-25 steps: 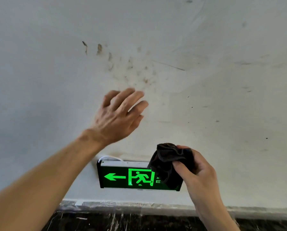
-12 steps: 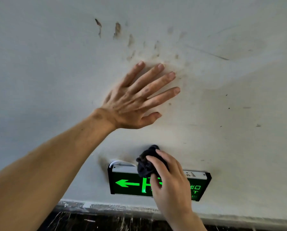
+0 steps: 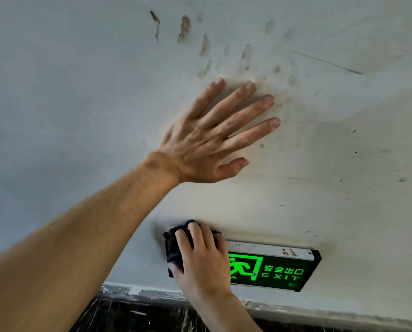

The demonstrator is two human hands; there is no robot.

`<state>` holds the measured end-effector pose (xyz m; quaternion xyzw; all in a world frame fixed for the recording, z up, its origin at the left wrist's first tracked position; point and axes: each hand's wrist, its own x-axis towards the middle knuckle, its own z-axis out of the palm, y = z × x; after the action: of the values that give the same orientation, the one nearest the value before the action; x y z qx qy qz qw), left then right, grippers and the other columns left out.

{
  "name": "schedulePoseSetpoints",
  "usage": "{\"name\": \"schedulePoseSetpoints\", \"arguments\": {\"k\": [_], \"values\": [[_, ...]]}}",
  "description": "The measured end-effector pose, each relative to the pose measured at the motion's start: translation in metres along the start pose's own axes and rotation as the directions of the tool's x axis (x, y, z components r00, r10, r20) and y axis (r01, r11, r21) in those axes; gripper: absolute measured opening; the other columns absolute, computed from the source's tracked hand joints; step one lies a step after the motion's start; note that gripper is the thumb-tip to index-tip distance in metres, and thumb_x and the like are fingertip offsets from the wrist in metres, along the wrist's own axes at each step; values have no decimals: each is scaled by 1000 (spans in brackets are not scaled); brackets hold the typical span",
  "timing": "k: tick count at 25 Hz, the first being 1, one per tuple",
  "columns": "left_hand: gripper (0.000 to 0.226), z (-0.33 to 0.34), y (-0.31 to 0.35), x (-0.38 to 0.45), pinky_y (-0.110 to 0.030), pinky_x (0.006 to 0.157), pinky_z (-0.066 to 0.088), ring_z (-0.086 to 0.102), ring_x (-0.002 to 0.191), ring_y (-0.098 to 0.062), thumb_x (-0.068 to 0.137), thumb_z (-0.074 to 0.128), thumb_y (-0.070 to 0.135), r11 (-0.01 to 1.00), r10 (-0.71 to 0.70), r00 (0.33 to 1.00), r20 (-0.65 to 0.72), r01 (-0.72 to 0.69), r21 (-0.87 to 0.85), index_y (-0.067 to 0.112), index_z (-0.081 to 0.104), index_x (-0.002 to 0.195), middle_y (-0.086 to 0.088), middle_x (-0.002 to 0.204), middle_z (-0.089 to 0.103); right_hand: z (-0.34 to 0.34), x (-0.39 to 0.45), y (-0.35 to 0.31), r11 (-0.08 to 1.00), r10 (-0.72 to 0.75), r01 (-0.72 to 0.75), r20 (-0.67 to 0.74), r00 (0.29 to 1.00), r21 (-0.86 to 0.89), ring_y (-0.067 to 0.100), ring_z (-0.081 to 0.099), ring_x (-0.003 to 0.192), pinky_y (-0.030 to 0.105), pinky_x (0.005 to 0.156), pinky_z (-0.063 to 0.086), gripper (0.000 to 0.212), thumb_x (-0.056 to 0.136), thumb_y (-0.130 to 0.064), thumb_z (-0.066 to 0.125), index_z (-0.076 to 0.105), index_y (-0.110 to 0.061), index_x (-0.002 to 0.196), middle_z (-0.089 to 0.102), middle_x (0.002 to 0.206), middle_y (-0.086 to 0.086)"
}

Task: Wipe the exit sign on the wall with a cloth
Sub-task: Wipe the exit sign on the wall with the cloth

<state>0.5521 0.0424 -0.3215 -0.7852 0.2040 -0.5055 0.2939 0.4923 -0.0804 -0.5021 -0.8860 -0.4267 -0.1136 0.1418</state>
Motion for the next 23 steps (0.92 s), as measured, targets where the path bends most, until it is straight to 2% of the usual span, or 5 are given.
{"name": "schedulePoseSetpoints", "arguments": {"k": [3,8,15,23], "values": [[70,-1,0,1,-55,121,14,31,142,-36,91,55,47,1000,5,1000,1,-6,7,19,31,151,-10,155,37,7,1,2,998,-2,2,-9,1000,-65,25,66,104,41,82,57,68,48,-45,90,68,-24,110,68,111,2],[70,0,-1,0,-51,122,5,28,144,-35,93,51,47,1000,1,1000,16,-2,19,19,28,153,-8,156,28,14,-7,17,993,-48,41,-61,997,-111,25,68,104,42,85,56,69,48,-31,88,68,-22,113,69,111,0],[68,3,-2,-2,-53,122,11,33,144,-36,94,48,48,999,1,1000,-24,0,55,18,33,153,-9,156,35,0,-20,56,995,-22,11,-103,994,-103,21,68,98,40,86,57,59,56,-42,82,70,-22,111,71,103,-5],[70,5,-2,-3,-53,122,12,30,146,-35,95,49,48,998,-3,999,-41,6,64,19,30,156,-8,158,33,-15,-47,120,993,4,-22,-159,987,-112,19,67,99,37,91,52,54,57,-41,75,69,-25,108,71,101,-9]]}}
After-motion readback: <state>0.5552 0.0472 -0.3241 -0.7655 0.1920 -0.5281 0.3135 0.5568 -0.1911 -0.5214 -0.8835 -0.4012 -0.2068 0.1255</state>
